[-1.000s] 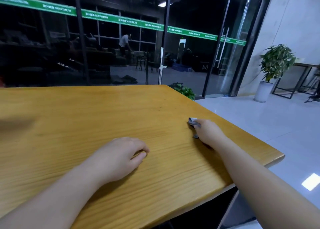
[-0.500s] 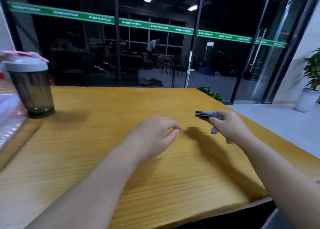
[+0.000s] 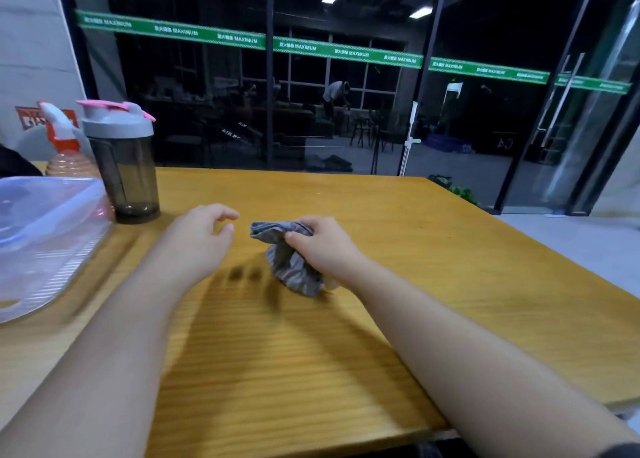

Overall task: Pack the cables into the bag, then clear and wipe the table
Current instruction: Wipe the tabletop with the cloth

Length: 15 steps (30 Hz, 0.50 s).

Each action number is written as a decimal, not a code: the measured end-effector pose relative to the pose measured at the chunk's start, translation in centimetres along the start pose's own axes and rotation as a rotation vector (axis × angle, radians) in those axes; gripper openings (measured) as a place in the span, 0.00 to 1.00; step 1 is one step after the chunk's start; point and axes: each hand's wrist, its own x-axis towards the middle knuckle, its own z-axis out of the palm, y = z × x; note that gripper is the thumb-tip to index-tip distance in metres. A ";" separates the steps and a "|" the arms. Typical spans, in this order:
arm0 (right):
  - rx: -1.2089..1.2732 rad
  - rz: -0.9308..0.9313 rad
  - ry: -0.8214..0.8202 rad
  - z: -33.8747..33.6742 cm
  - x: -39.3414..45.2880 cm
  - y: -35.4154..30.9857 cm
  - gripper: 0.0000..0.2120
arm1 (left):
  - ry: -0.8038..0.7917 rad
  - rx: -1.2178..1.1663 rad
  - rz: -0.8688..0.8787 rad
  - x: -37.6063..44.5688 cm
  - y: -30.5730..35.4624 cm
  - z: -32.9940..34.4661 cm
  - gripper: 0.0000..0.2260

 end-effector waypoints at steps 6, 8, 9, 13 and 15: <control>-0.266 0.087 -0.292 2.2 1.0 -1.0 0.32 | 0.039 -0.002 -0.028 0.1 0.1 0.1 0.11; -0.457 -0.010 -0.232 3.0 1.5 -0.2 0.26 | 0.042 0.008 -0.030 0.1 0.3 0.2 0.11; -0.528 -0.048 -0.221 3.4 1.6 0.1 0.26 | 0.040 0.014 -0.028 0.0 0.4 0.2 0.11; -0.668 -0.153 -0.296 4.6 1.8 1.0 0.28 | 0.032 0.020 -0.030 -0.2 0.7 0.3 0.11; -0.642 -0.261 -0.344 4.3 1.4 0.8 0.24 | 0.029 0.023 -0.028 -0.3 0.7 0.2 0.11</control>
